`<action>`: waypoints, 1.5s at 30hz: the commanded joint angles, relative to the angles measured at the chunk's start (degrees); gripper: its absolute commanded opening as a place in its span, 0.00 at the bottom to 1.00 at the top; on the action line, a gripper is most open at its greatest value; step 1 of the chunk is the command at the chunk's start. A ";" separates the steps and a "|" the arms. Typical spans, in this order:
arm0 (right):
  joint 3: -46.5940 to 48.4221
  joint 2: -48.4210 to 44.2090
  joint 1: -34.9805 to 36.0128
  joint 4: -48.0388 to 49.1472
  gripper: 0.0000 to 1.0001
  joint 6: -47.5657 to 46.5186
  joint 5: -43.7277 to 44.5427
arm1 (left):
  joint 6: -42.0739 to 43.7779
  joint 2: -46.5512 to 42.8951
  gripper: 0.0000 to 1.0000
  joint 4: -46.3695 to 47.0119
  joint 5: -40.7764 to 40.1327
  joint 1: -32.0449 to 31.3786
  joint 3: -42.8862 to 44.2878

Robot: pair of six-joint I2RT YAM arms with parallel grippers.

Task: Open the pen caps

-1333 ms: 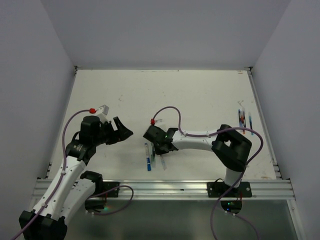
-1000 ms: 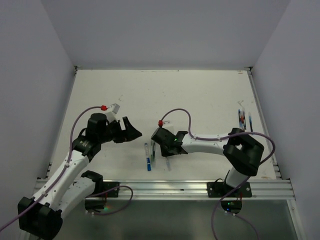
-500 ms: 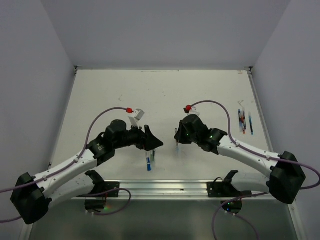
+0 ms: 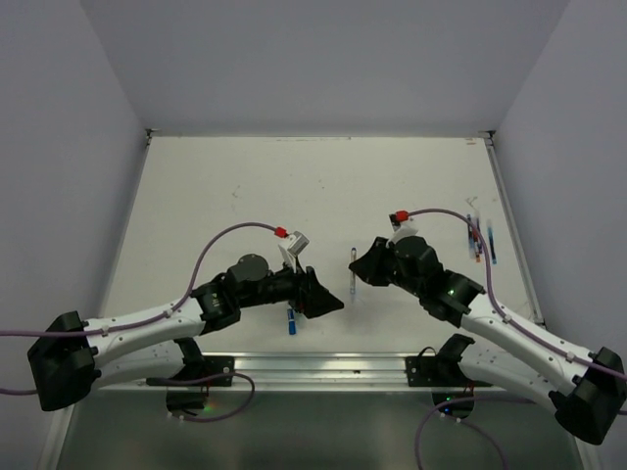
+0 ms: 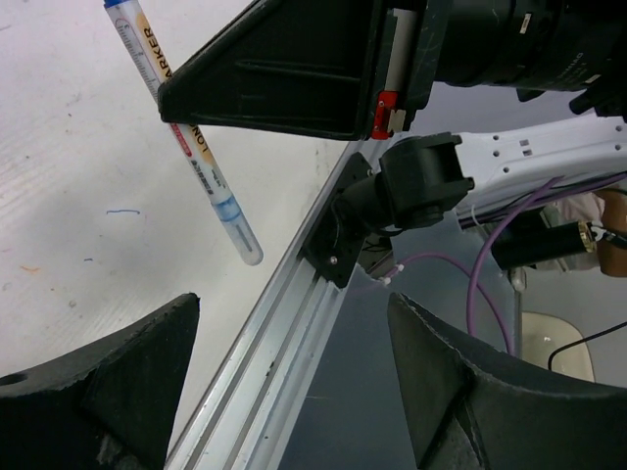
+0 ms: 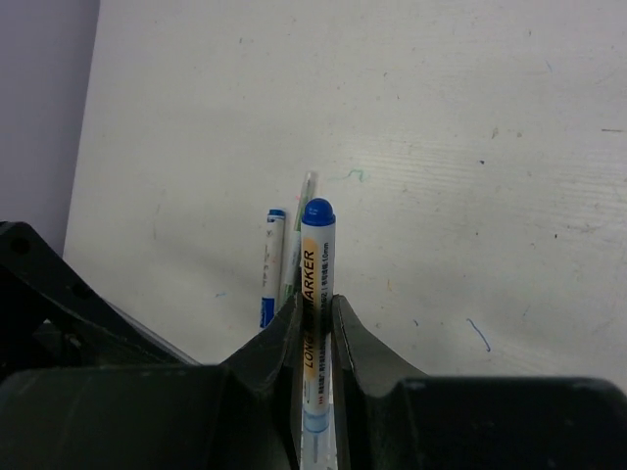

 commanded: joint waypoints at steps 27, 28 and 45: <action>-7.88 -8.33 -0.10 13.65 0.00 10.44 -5.61 | -2.09 8.91 0.51 9.03 -12.34 -4.42 0.60; -7.88 -8.42 -0.02 13.56 0.00 10.53 -5.61 | -2.36 9.26 0.50 9.21 -12.42 -4.42 0.69; -9.64 -7.37 -0.10 16.99 0.00 11.94 -5.61 | -3.85 12.96 0.13 11.15 -11.02 -4.60 1.48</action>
